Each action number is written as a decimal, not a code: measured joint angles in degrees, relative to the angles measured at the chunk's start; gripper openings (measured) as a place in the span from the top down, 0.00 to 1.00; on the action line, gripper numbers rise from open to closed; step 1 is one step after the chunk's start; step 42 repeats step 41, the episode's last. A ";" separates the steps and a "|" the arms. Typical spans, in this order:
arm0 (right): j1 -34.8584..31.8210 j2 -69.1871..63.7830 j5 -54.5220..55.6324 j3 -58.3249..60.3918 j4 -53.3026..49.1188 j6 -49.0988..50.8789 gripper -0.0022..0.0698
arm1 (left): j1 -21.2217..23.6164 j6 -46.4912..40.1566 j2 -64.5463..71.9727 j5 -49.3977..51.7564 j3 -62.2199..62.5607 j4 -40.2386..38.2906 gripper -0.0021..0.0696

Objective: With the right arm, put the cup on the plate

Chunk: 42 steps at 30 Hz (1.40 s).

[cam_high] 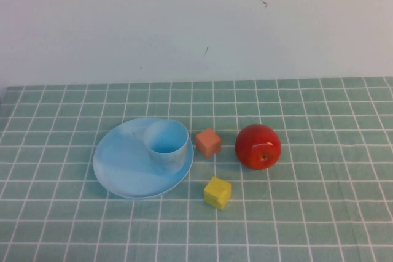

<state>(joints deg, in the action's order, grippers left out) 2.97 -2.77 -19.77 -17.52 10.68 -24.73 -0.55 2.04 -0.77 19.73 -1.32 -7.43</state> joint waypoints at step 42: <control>-7.66 3.46 -1.47 19.00 -6.23 9.72 0.97 | 0.00 0.13 0.00 0.00 0.00 0.00 0.97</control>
